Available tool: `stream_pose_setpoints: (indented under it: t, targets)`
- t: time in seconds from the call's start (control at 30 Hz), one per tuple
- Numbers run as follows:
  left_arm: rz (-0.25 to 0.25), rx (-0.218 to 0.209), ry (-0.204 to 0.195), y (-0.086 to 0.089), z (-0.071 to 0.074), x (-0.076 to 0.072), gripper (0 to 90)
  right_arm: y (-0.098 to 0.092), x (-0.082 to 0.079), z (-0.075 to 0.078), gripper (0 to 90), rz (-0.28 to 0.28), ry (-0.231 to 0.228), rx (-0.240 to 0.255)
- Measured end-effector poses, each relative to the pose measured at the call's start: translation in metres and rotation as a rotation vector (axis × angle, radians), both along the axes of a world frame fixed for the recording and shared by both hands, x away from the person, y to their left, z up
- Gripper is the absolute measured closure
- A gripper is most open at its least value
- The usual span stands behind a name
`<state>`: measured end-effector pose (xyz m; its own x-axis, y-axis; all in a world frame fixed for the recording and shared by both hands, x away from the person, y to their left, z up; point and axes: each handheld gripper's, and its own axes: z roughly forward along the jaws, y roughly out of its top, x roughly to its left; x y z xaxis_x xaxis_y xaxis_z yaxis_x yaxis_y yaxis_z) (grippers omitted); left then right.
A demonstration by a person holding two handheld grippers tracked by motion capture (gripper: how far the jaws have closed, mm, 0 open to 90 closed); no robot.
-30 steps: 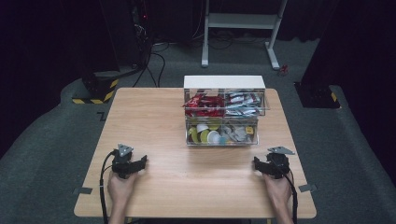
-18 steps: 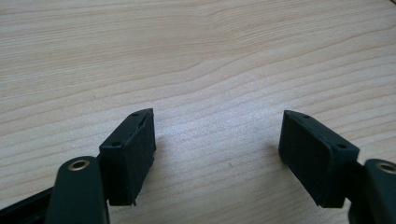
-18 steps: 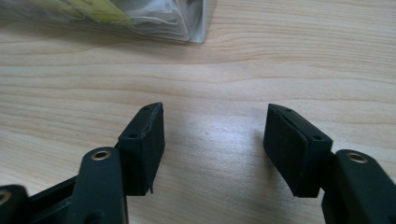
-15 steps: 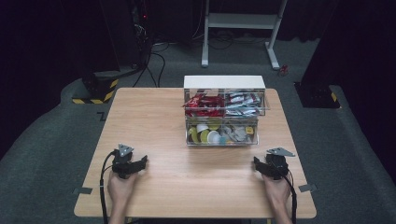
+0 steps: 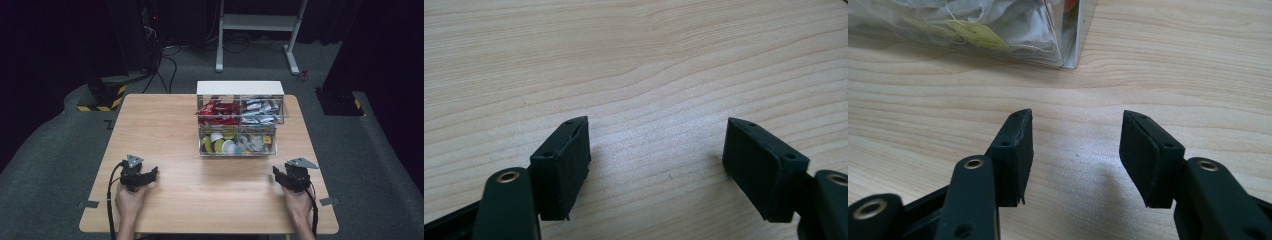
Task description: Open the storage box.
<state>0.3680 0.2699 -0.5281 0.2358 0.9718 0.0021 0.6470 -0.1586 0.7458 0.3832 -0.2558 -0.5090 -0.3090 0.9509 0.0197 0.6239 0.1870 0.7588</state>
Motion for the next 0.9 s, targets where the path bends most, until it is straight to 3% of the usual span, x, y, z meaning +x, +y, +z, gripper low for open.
stream_pose_setpoints:
  t: [0.1, 0.33, 0.67, 0.9]
  targets:
    - [0.000, -0.001, 0.000, 0.000, 0.000, 0.000, 27.5, -0.001, 0.000, 0.001, 48.1, 0.003, 0.002, 0.006]
    - [0.001, -0.002, -0.001, 0.000, 0.000, 0.000, 27.9, -0.006, -0.003, 0.006, 48.3, 0.011, -0.014, 0.078]
    - [0.001, -0.003, 0.000, 0.000, 0.000, 0.000, 27.5, -0.007, -0.002, 0.021, 48.6, 0.041, -0.046, 0.109]
    - [-0.017, -0.002, 0.006, -0.001, 0.000, 0.001, 23.0, -0.007, 0.001, 0.028, 51.0, 0.055, -0.041, 0.117]
